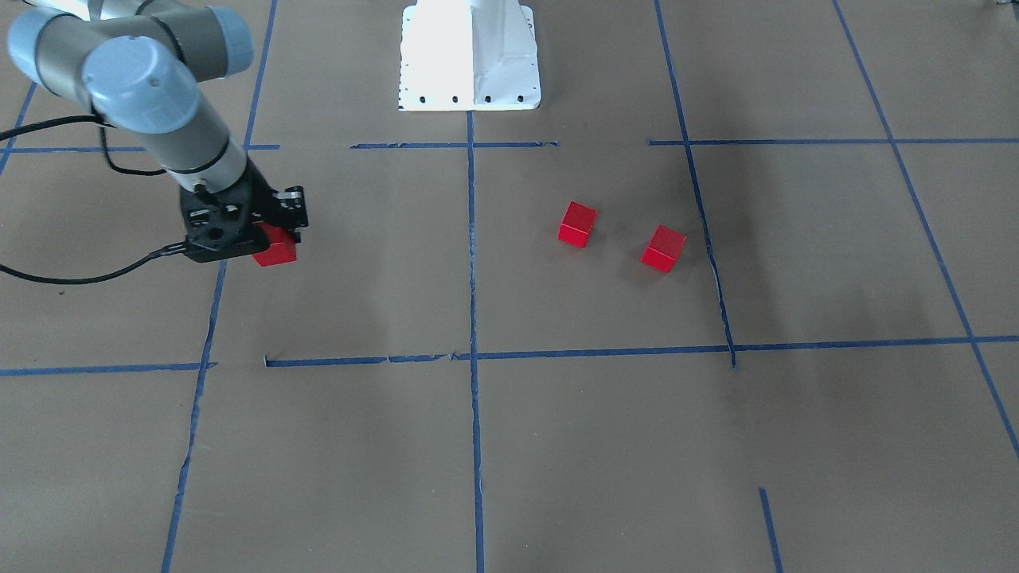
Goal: Form red blocks into L shape at center
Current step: 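Carry the red cube with the right gripper toward the table center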
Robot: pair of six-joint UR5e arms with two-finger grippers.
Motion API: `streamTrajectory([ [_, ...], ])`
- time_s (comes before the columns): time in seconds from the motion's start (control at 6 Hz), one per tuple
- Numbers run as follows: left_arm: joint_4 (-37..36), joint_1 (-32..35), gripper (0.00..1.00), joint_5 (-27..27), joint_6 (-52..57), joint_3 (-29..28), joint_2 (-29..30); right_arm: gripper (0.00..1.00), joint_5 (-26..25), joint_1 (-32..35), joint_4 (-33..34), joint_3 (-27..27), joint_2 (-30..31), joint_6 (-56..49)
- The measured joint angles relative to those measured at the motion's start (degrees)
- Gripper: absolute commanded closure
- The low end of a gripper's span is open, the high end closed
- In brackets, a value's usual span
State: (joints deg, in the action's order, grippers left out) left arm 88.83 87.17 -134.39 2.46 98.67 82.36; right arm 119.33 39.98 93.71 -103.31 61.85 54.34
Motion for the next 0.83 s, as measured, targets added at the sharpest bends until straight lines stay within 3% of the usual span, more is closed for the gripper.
streamTrajectory([
  [0.33, -0.02, -0.06, 0.00, 0.00, 0.00, -0.09, 0.00, 0.95, -5.07, -7.38, 0.14, 11.81, -14.40, 12.23],
  [0.5, -0.02, -0.07, 0.00, 0.00, 0.00, -0.16, 0.00, 0.89, -6.50, -10.01, 0.06, 16.20, -18.63, 15.72],
  [0.67, -0.05, -0.07, 0.00, 0.00, 0.00, -0.20, 0.00, 0.82, -7.24, -11.77, -1.01, 20.14, -21.38, 17.54],
  [0.83, -0.06, -0.07, 0.00, 0.00, 0.00, -0.22, 0.00, 0.68, -7.55, -12.75, -3.38, 23.67, -22.68, 18.33],
])
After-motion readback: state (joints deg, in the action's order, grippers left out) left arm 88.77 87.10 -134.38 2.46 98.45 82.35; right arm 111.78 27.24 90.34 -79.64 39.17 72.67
